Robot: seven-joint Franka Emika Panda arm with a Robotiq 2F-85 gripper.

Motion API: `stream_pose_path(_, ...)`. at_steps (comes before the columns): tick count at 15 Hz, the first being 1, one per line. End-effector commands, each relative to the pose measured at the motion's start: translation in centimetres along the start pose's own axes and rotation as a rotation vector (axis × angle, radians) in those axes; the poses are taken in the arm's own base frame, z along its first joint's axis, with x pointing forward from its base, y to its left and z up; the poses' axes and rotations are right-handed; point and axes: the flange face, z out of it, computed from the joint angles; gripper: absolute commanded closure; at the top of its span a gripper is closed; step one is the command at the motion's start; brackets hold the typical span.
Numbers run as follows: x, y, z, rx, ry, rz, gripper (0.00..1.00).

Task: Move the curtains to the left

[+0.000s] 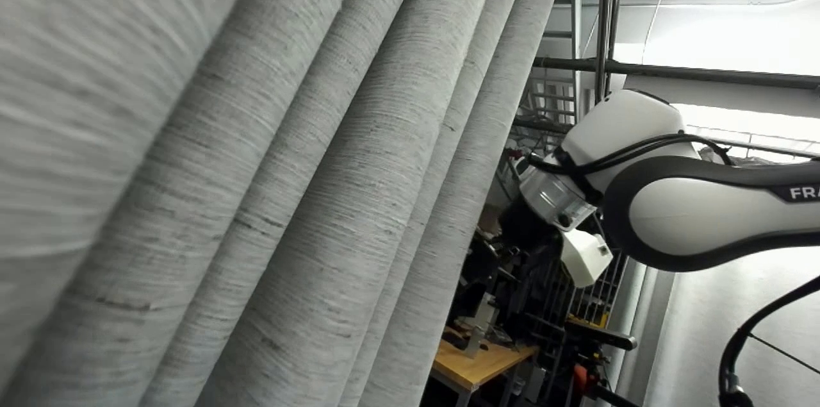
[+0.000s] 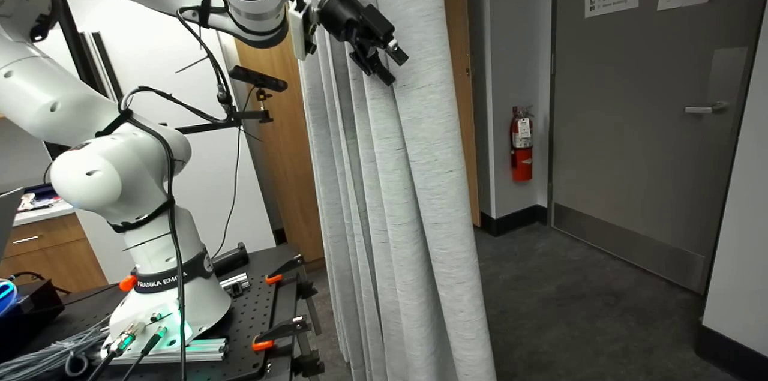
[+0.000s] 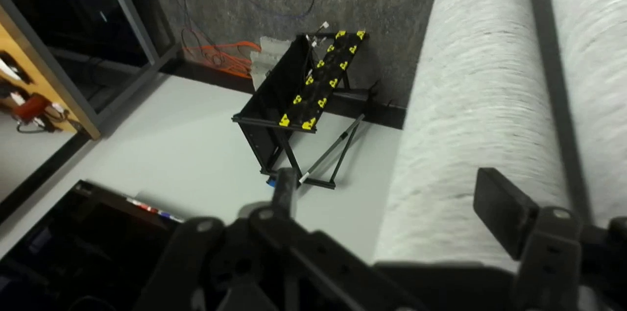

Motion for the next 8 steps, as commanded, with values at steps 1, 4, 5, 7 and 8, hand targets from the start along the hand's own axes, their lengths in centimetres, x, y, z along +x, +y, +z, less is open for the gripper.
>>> stream_pose_path(1,-3.4,3.7,-0.9,0.012,-0.097,0.100,0.00)
stream_pose_path(4,-5.4,6.4,-1.7,0.036,-0.149,0.194,0.00)
stream_pose_path(5,-6.0,7.0,-1.9,0.054,-0.153,0.222,0.00)
stream_pose_path(7,-7.0,8.0,-2.3,0.081,-0.162,0.267,0.00)
stream_pose_path(8,-7.5,8.4,-2.3,0.095,-0.164,0.292,0.00)
